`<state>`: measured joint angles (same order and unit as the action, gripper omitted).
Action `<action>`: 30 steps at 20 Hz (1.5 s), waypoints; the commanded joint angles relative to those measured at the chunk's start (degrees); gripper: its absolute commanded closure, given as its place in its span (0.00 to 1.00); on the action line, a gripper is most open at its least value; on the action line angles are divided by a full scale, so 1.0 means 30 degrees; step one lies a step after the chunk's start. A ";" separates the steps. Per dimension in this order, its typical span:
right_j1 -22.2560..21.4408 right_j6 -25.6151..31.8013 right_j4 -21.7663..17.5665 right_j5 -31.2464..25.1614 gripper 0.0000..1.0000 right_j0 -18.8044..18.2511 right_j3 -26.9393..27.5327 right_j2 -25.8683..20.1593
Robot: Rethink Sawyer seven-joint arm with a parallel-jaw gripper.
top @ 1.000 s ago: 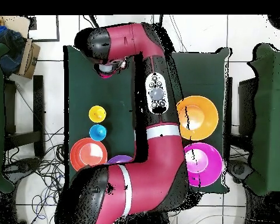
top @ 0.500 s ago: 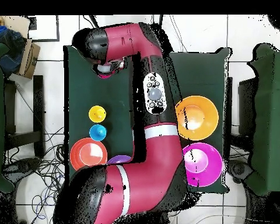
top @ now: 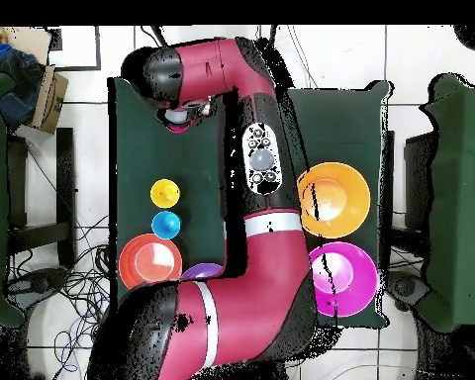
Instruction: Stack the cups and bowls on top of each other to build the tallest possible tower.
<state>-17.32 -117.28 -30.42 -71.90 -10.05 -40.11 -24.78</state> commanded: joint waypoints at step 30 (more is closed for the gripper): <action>-0.1145 -0.0513 0.1409 0.3701 1.00 0.0376 -0.4693 0.1840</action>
<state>-21.79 -117.28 -25.86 -64.92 -7.84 -47.14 -20.39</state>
